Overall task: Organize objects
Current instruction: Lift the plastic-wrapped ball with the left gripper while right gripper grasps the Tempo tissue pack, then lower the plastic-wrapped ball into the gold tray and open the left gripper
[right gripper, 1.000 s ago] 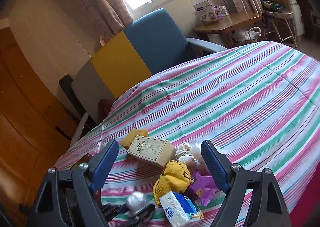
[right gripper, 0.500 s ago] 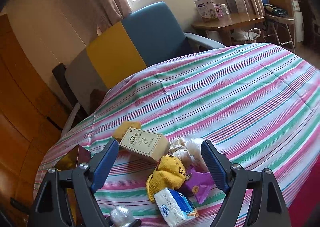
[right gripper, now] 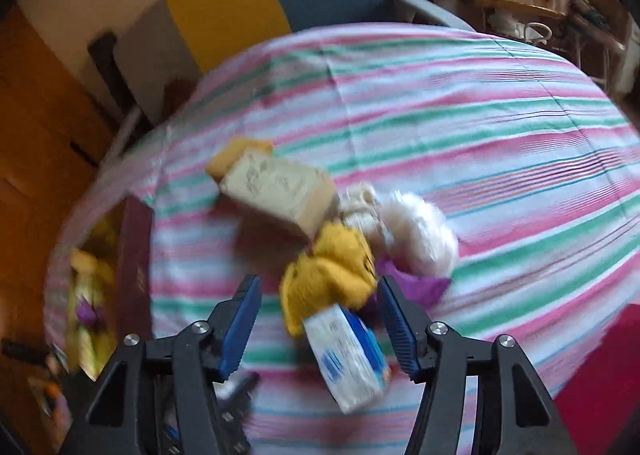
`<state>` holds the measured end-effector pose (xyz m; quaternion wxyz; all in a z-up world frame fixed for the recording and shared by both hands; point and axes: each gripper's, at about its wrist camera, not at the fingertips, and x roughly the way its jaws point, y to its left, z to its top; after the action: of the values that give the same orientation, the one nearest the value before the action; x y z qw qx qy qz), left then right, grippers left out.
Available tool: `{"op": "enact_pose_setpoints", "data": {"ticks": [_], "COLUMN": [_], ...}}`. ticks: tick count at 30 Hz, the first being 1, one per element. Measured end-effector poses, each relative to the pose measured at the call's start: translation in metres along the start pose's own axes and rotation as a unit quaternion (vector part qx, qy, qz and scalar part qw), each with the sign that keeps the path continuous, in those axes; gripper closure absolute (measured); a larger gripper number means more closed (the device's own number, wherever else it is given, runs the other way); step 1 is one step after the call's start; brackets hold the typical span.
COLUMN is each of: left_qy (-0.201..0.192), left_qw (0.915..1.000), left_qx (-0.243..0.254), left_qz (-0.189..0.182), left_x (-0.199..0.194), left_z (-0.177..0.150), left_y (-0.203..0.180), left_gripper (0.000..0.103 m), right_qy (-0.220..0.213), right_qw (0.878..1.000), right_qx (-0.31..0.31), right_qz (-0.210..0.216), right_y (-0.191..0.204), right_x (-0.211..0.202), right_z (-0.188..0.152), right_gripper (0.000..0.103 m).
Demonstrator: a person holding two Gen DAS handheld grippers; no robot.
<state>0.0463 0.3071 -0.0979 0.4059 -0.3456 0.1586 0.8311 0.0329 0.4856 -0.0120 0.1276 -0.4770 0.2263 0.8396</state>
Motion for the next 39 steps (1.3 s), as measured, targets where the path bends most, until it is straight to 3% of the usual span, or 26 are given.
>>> {"op": "enact_pose_setpoints", "data": {"ticks": [2,3,4,8,12,16,20,23,29,34,37,39], "left_qy": [0.000,0.000,0.000,0.008,0.027,0.016,-0.008,-0.023,-0.021,0.014,0.028,0.036], "left_qw": [1.0000,1.0000,1.0000,0.9999,0.9990,0.9982,0.9967,0.9936,0.9829,0.9622,0.9492,0.9454], "left_qx": [-0.002,-0.003,-0.004,-0.004,-0.022,-0.023,-0.036,-0.082,-0.181,-0.269,-0.309,-0.318], "left_qz": [-0.002,-0.003,-0.004,-0.010,-0.028,-0.052,-0.072,-0.074,-0.024,0.040,0.051,0.059], "left_x": [0.000,0.000,-0.001,-0.003,-0.012,-0.035,-0.071,-0.098,-0.125,-0.123,-0.118,-0.111], "left_z": [0.000,0.000,0.000,0.001,0.003,0.003,0.010,0.017,0.024,0.010,0.004,0.003], "left_y": [0.001,0.001,0.001,0.003,0.006,0.003,0.012,0.044,0.138,0.231,0.273,0.290], "left_gripper": [0.066,0.066,0.066,0.067,0.067,0.067,0.067,0.067,0.067,0.067,0.067,0.067], "right_qy": [0.032,0.044,0.057,0.063,0.043,0.003,-0.016,-0.023,-0.034,-0.045,-0.050,-0.051], "right_qw": [0.998,0.997,0.996,0.989,0.996,0.995,0.992,0.991,0.991,0.990,0.989,0.989], "right_qx": [-0.029,-0.039,-0.049,-0.099,-0.077,-0.090,-0.096,-0.103,-0.101,-0.099,-0.098,-0.098], "right_qz": [-0.034,-0.044,-0.051,-0.085,-0.031,0.051,0.079,0.080,0.085,0.093,0.098,0.098], "right_y": [0.003,0.003,0.005,0.020,0.013,0.013,0.020,0.024,0.021,0.020,0.021,0.021], "right_x": [0.006,0.009,0.013,0.017,0.011,-0.007,-0.014,-0.017,-0.021,-0.025,-0.027,-0.027], "right_z": [-0.007,-0.012,-0.016,-0.022,-0.022,-0.026,-0.026,-0.028,-0.029,-0.029,-0.030,-0.030], "right_gripper": [0.042,0.047,0.075,0.079,0.079,0.079,0.079,0.079,0.079,0.079,0.079,0.079]}}
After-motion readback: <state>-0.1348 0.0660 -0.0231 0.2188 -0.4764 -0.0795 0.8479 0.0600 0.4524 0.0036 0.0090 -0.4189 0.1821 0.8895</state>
